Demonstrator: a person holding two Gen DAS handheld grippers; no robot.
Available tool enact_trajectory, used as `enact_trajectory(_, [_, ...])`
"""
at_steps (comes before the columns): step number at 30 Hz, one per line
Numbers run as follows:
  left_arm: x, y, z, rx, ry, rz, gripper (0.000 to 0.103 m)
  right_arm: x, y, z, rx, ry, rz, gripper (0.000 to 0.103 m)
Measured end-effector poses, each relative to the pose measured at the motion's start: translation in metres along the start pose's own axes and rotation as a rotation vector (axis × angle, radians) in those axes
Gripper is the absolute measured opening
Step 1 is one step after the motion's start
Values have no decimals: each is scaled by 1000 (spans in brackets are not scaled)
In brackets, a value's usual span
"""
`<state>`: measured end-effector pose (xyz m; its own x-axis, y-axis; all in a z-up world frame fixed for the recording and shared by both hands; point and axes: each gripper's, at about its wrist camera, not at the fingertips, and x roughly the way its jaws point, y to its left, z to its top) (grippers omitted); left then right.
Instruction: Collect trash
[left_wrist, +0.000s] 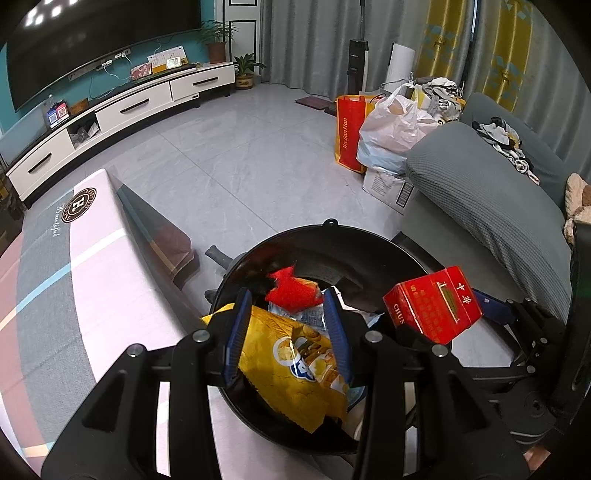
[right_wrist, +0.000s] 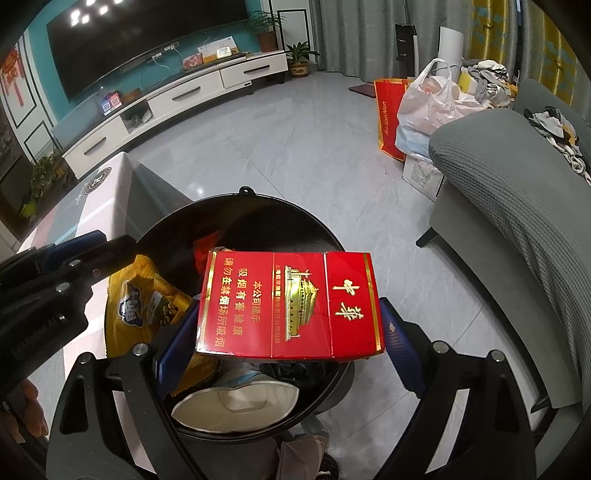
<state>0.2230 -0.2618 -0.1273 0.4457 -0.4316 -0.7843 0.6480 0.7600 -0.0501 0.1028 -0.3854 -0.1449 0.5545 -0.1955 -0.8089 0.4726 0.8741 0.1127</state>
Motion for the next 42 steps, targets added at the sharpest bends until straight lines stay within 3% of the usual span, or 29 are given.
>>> enact_trajectory(13, [-1, 0, 2, -4, -3, 4, 48, 3, 2, 0, -6, 22, -5, 90])
enact_trajectory(23, [-5, 2, 3, -21, -12, 3, 60, 4, 2, 2, -4, 28, 22, 90])
enact_trajectory(27, [-7, 4, 3, -26, -14, 4, 61, 4, 2, 2, 1, 23, 46, 95])
enact_trajectory(42, [-14, 6, 3, -26, -26, 24, 66, -2, 6, 3, -4, 6, 65, 96])
